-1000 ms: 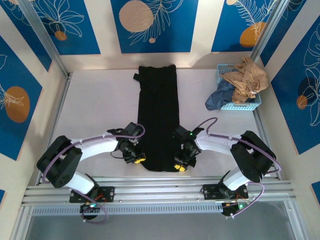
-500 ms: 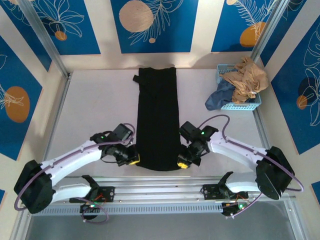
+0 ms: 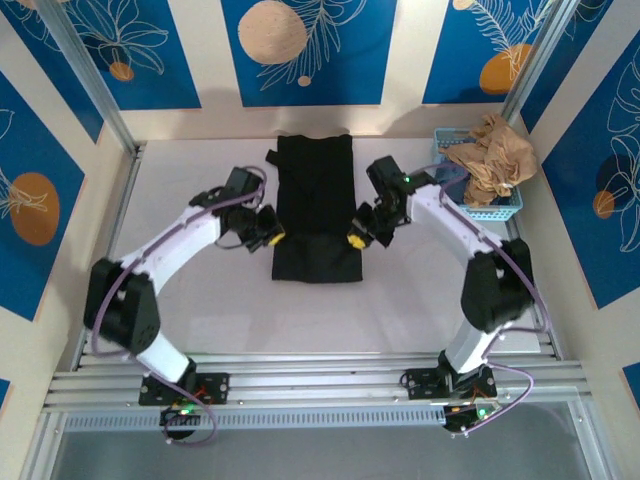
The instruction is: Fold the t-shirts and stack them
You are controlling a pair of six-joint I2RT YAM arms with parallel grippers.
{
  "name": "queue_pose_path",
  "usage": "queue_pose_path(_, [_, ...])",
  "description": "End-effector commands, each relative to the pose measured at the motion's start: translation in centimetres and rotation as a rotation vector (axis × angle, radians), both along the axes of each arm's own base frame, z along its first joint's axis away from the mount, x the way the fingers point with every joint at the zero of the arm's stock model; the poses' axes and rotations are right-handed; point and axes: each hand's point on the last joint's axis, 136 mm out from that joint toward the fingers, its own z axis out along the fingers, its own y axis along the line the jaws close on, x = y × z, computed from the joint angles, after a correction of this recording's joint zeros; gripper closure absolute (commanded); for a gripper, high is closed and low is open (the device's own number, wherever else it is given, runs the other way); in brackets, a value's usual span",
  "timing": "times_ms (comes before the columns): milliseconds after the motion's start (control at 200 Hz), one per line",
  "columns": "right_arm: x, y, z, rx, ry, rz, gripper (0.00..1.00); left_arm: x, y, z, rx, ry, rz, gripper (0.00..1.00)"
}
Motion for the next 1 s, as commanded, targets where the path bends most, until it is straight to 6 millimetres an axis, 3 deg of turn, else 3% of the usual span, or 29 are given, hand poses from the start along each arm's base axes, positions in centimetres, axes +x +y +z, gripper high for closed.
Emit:
queue_pose_path(0, [3.8, -0.4, -0.4, -0.014, -0.008, 0.015, 1.0, 5.1, 0.1, 0.4, 0.001, -0.053, 0.0, 1.0])
queue_pose_path(245, [13.7, 0.9, -3.7, 0.069, -0.047, 0.004, 1.0, 12.9, 1.6, -3.7, 0.03, -0.024, 0.072, 1.0])
queue_pose_path(310, [15.5, 2.0, -4.4, 0.133, -0.053, 0.037, 0.79, 14.0, 1.7, -4.7, 0.034, -0.003, 0.069, 0.99])
queue_pose_path(350, [16.2, 2.2, -4.8, 0.131, -0.061, 0.057, 0.66, 14.4, 1.7, -5.0, 0.041, -0.001, 0.065, 0.88])
queue_pose_path(395, [16.8, 2.1, -4.4, 0.121, -0.085, 0.074, 0.55, 14.8, 1.8, -4.9, 0.048, -0.007, 0.058, 0.65])
queue_pose_path(465, [17.0, 1.2, -3.6, 0.08, -0.114, 0.08, 0.45, 14.9, 2.1, -3.8, 0.072, -0.039, 0.042, 0.44])
queue_pose_path(535, [16.3, -0.4, -2.4, 0.028, -0.13, 0.073, 0.4, 14.1, 2.8, -2.3, 0.109, -0.079, 0.027, 0.31])
queue_pose_path(615, [14.5, -1.9, -1.1, -0.025, -0.166, 0.07, 0.34, 11.7, 3.6, -1.5, 0.122, -0.083, 0.024, 0.3])
queue_pose_path(685, [12.1, -2.5, -0.5, -0.024, -0.183, 0.06, 0.33, 8.4, 4.1, -2.5, 0.101, -0.042, 0.044, 0.31])
queue_pose_path(775, [7.3, -2.9, -1.9, -0.027, -0.131, 0.062, 0.33, 3.5, 3.7, -4.9, 0.026, 0.049, 0.079, 0.32])
queue_pose_path(855, [3.4, -2.6, -3.2, -0.01, -0.097, 0.058, 0.34, 0.4, 3.2, -6.9, -0.042, 0.108, 0.124, 0.33])
queue_pose_path(935, [0.9, -1.9, -4.4, 0.053, -0.084, 0.036, 0.34, -0.8, 2.3, -8.4, -0.119, 0.13, 0.169, 0.32])
queue_pose_path(995, [-0.2, -1.3, -5.4, 0.099, -0.068, 0.014, 0.34, -0.5, 1.3, -9.0, -0.191, 0.128, 0.198, 0.31])
